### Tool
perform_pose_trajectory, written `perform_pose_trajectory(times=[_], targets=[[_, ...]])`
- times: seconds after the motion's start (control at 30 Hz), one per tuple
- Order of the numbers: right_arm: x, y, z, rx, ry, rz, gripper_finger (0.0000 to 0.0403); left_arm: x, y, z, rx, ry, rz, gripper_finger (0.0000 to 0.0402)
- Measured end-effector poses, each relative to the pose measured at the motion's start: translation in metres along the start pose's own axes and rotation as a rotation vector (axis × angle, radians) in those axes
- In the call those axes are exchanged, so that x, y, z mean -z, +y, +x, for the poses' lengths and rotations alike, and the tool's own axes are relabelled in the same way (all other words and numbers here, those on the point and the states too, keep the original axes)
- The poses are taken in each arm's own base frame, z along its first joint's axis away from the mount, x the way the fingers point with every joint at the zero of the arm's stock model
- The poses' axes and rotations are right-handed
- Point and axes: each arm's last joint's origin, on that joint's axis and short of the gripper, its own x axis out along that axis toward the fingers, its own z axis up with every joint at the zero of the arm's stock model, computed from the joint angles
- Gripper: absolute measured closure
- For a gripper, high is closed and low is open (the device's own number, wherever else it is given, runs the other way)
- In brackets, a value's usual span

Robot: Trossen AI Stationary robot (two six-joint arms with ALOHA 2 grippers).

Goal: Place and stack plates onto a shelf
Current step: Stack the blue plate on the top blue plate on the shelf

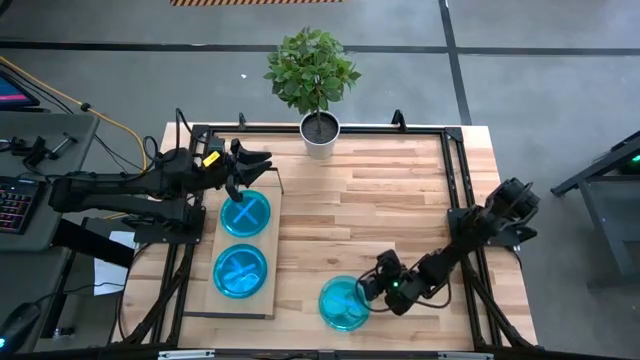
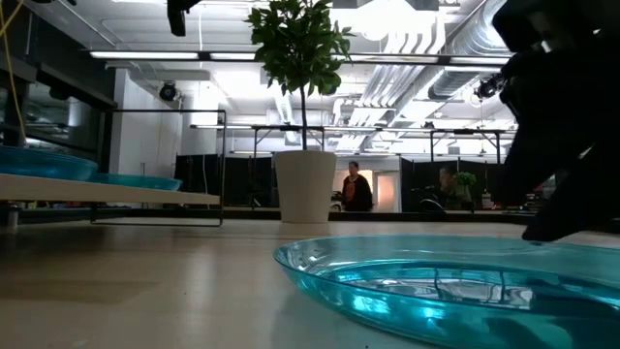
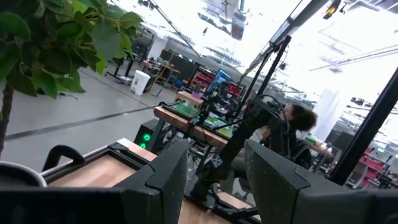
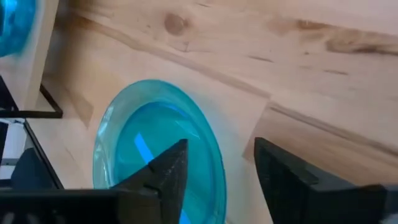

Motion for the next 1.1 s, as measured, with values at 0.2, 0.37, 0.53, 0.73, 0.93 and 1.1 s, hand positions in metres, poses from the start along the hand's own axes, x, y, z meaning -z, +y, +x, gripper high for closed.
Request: perform_pose_trajectory(times=[0.2, 0.37, 0.53, 0.73, 0.93, 1.1], targets=[[0.002, 0.001, 0.014, -0.030, 0.003, 0.029, 0.0231, 0.000, 0.000, 0.000, 0.000, 0.002, -0.003, 0.0255], [0.009, -0.001, 0.026, -0.062, -0.018, 0.071, 0.0231, 0.000, 0.000, 0.000, -0.002, 0.005, -0.003, 0.0255], [0.011, -0.002, 0.029, -0.061, -0.012, 0.079, 0.0236, 0.000, 0.000, 0.000, -0.002, 0.005, -0.003, 0.0255], [0.010, -0.010, 0.030, 0.022, 0.015, 0.064, 0.0352, 0.001, 0.000, 0.000, -0.002, 0.005, -0.002, 0.0255], [0.010, -0.011, 0.030, 0.023, 0.014, 0.070, 0.0395, 0.000, 0.000, 0.000, -0.002, 0.005, 0.014, 0.0255], [0.013, -0.001, 0.028, -0.097, -0.032, 0.112, 0.0402, 0.000, 0.000, 0.000, 0.000, -0.001, 0.013, 0.0255]])
